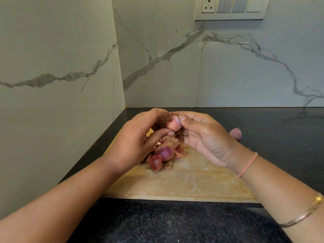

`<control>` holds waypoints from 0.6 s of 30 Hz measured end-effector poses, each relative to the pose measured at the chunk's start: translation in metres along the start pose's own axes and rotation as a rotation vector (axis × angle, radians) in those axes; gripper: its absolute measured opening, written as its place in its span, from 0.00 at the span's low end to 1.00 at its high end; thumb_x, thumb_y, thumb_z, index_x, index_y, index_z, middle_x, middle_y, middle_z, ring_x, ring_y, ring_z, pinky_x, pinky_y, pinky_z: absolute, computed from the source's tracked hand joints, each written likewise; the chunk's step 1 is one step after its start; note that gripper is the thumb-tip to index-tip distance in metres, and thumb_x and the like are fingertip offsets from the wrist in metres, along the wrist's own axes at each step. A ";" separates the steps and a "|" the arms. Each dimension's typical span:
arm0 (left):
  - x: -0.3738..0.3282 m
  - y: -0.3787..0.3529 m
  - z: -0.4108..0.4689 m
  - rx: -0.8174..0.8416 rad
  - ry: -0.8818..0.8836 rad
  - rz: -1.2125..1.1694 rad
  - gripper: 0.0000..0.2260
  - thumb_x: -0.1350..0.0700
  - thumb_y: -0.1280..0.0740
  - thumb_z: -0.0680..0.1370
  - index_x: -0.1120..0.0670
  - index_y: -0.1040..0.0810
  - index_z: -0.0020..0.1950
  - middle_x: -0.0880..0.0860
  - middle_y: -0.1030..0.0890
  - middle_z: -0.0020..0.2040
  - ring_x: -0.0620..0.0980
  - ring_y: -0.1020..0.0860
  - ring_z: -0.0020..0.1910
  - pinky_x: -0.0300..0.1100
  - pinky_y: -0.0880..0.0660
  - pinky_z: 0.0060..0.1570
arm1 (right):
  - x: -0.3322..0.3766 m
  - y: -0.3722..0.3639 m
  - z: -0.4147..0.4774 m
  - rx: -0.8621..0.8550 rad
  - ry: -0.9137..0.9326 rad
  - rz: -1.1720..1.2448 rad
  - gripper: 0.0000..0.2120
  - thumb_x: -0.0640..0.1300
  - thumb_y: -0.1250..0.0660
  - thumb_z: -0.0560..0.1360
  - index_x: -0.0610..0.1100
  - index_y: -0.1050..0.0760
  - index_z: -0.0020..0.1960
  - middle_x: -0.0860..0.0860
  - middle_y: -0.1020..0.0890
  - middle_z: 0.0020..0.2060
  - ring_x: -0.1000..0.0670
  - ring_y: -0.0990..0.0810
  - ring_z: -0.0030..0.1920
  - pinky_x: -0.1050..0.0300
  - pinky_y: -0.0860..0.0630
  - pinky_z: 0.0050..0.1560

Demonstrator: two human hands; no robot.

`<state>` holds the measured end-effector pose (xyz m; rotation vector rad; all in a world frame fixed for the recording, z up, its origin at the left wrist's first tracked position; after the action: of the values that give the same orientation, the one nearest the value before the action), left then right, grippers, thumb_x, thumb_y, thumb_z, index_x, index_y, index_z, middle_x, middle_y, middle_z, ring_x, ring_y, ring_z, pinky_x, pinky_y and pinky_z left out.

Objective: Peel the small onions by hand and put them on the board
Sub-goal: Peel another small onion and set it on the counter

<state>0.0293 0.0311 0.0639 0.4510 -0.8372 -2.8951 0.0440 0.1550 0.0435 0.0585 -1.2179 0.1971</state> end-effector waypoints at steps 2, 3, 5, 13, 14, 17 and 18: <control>0.001 -0.001 0.000 0.001 -0.018 0.039 0.05 0.49 0.37 0.76 0.47 0.30 0.49 0.44 0.26 0.43 0.45 0.25 0.44 0.46 0.25 0.43 | 0.000 0.000 0.000 -0.004 0.005 0.011 0.13 0.39 0.44 0.80 0.40 0.23 0.43 0.48 0.21 0.37 0.51 0.23 0.39 0.59 0.26 0.41; 0.000 -0.001 0.000 -0.003 -0.028 0.058 0.04 0.49 0.37 0.76 0.47 0.30 0.48 0.44 0.27 0.43 0.46 0.25 0.43 0.46 0.26 0.43 | 0.001 0.000 0.000 -0.009 0.008 0.016 0.13 0.40 0.43 0.79 0.41 0.23 0.42 0.47 0.21 0.38 0.51 0.22 0.39 0.60 0.26 0.40; -0.001 0.000 0.000 -0.016 -0.027 0.044 0.04 0.49 0.37 0.76 0.47 0.30 0.49 0.43 0.27 0.44 0.45 0.25 0.44 0.45 0.25 0.43 | 0.002 0.000 0.001 -0.009 0.016 0.019 0.12 0.40 0.43 0.78 0.40 0.23 0.41 0.47 0.21 0.38 0.51 0.22 0.39 0.60 0.26 0.40; -0.003 -0.004 0.000 0.013 -0.052 0.053 0.11 0.50 0.39 0.78 0.48 0.31 0.59 0.42 0.26 0.51 0.42 0.25 0.49 0.44 0.25 0.49 | 0.000 0.001 0.000 -0.030 0.002 -0.015 0.11 0.38 0.44 0.80 0.39 0.22 0.48 0.47 0.21 0.38 0.51 0.23 0.40 0.59 0.27 0.41; -0.003 -0.004 0.000 0.019 -0.058 0.068 0.11 0.50 0.39 0.78 0.48 0.31 0.59 0.41 0.26 0.50 0.41 0.25 0.49 0.42 0.25 0.49 | 0.000 0.001 0.000 -0.032 0.005 -0.028 0.12 0.38 0.43 0.80 0.40 0.22 0.47 0.47 0.21 0.38 0.51 0.23 0.40 0.59 0.27 0.42; -0.003 -0.005 -0.001 0.032 -0.075 0.089 0.10 0.51 0.38 0.77 0.47 0.31 0.58 0.37 0.28 0.47 0.38 0.27 0.47 0.36 0.27 0.48 | 0.001 0.000 -0.001 -0.029 0.009 -0.062 0.12 0.39 0.43 0.80 0.43 0.21 0.45 0.50 0.20 0.37 0.52 0.23 0.41 0.59 0.26 0.41; -0.004 -0.005 0.000 0.035 -0.080 0.096 0.09 0.51 0.38 0.77 0.47 0.31 0.57 0.38 0.28 0.46 0.38 0.27 0.47 0.35 0.27 0.48 | 0.002 0.000 -0.001 -0.029 0.008 -0.070 0.12 0.39 0.43 0.80 0.42 0.21 0.45 0.50 0.20 0.37 0.52 0.23 0.41 0.60 0.26 0.41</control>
<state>0.0328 0.0358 0.0618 0.2916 -0.8965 -2.8304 0.0451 0.1556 0.0446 0.0744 -1.2083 0.1185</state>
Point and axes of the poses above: each hand's wrist, its own z-axis towards the middle knuckle, its own y-axis out of the back of the hand, x = y × z, the point moved 7 cm from there along z, towards the middle knuckle
